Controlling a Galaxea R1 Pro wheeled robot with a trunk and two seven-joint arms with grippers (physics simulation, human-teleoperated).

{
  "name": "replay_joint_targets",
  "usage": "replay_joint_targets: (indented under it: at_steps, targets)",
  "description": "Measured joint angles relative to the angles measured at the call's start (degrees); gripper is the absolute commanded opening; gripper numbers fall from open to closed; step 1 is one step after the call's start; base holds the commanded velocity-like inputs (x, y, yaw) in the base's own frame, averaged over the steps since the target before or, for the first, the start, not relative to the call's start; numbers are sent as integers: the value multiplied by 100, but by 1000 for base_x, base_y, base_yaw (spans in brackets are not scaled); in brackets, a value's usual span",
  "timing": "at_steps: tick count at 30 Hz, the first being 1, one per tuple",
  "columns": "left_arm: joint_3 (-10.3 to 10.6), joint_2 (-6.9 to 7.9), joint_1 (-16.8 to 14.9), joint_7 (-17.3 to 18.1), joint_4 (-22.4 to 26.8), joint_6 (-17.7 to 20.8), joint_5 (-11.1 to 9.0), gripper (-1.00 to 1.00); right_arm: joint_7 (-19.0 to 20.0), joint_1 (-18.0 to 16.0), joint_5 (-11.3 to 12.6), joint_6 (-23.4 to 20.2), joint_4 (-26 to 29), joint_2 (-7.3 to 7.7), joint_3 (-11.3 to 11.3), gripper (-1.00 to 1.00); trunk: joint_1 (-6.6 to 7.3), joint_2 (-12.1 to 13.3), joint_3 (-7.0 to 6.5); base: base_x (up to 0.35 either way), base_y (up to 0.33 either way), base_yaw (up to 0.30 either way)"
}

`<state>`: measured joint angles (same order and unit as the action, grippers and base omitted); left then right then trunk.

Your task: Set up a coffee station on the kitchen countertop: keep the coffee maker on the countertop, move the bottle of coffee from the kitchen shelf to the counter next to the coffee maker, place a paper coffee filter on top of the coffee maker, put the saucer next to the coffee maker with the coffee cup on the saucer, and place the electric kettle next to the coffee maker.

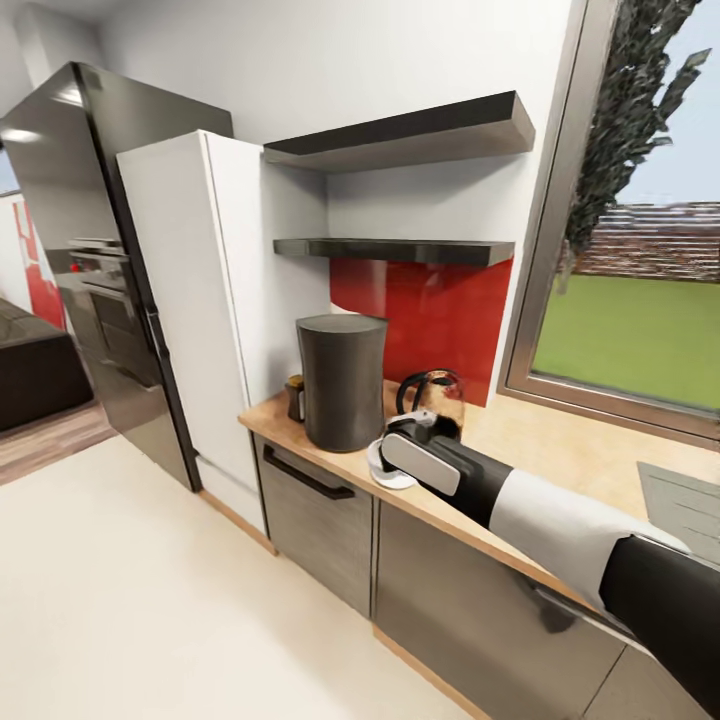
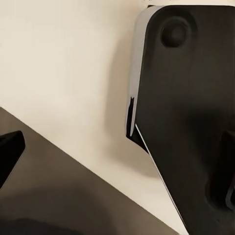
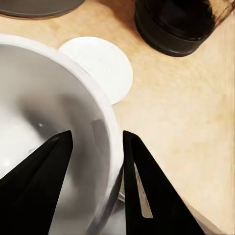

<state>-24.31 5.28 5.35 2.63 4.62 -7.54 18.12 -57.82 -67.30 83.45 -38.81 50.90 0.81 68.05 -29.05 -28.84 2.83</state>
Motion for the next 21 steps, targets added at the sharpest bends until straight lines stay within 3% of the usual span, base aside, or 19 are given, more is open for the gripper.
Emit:
replay_joint_targets:
  at_steps: [8, 16, 21]
  targets:
    - [3, 1, 1, 0, 3, -3, 8, 100, -127, 1, 315, -66, 6, -5, 4, -100, 2, 0, 0, 192, 180, -5]
    - [32, 1, 0, 0, -4, -2, 17, 100, -129, 0, 346, -176, -21, 25, 34, -100, 0, 0, 0, 46, 31, 0]
    - [22, 3, 0, 0, -5, -2, 17, 100, -129, 0, 365, -169, -36, 45, 39, -100, 3, -1, 0, 235, 1, -18]
